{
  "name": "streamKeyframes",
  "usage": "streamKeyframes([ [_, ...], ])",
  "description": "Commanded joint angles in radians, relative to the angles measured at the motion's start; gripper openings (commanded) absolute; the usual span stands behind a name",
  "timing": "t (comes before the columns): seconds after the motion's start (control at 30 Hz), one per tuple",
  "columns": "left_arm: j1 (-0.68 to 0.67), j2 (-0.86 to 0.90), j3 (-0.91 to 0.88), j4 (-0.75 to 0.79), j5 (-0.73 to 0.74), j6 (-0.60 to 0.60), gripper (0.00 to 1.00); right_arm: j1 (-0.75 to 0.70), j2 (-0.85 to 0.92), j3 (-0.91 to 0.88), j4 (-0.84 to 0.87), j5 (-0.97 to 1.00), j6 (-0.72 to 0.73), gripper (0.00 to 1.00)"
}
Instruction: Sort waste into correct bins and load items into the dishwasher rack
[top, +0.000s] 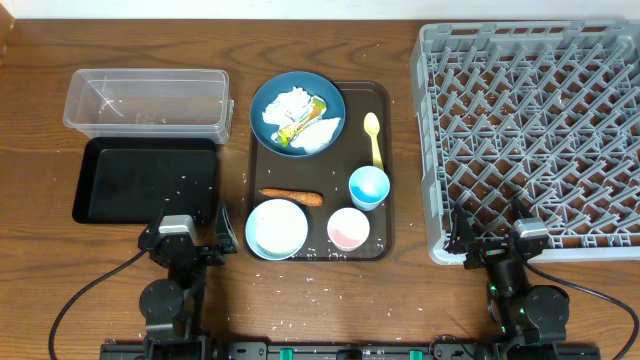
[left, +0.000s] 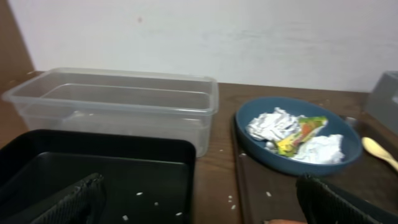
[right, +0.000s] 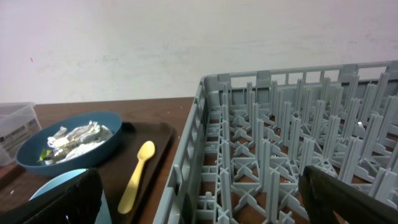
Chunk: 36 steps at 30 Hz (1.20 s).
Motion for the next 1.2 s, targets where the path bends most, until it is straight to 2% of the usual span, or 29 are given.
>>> streamKeyframes([
  [0.0,0.003,0.002,0.029,-0.002,0.070,0.009,0.99,0.010,0.001,0.038,-0.016,-0.018,0.003,0.99],
  [0.13,0.003,0.079,0.141,-0.008,0.074,0.010,0.99,0.010,0.066,0.153,-0.085,-0.032,-0.006,0.99],
  [0.27,0.002,0.272,0.322,-0.068,0.117,0.063,0.99,0.010,0.208,0.315,-0.165,-0.037,-0.043,0.99],
  [0.4,-0.002,0.541,0.528,-0.118,0.179,0.062,0.99,0.010,0.373,0.476,-0.279,-0.039,-0.047,0.99],
  [0.53,-0.053,0.834,0.755,-0.163,0.177,0.062,0.99,0.010,0.539,0.607,-0.372,-0.038,-0.050,0.99],
  [0.63,-0.107,1.068,0.964,-0.262,0.173,0.063,0.99,0.010,0.644,0.681,-0.436,-0.035,-0.050,0.99],
  [0.8,-0.189,1.489,1.426,-0.606,0.173,0.063,0.99,0.011,0.754,0.730,-0.465,-0.066,-0.048,0.99],
  [0.9,-0.238,1.720,1.695,-0.768,0.174,0.103,0.99,0.011,0.793,0.730,-0.471,-0.084,-0.034,0.99],
  [1.0,-0.277,1.873,1.838,-0.784,0.178,0.114,0.99,0.011,0.811,0.730,-0.490,-0.125,-0.034,0.99],
  [1.07,-0.296,1.930,1.853,-0.752,0.178,0.115,0.99,0.011,0.816,0.730,-0.504,-0.141,-0.034,0.99],
  [1.17,-0.325,2.004,1.852,-0.712,0.177,0.205,0.99,0.011,0.819,0.730,-0.523,-0.140,-0.034,0.99],
])
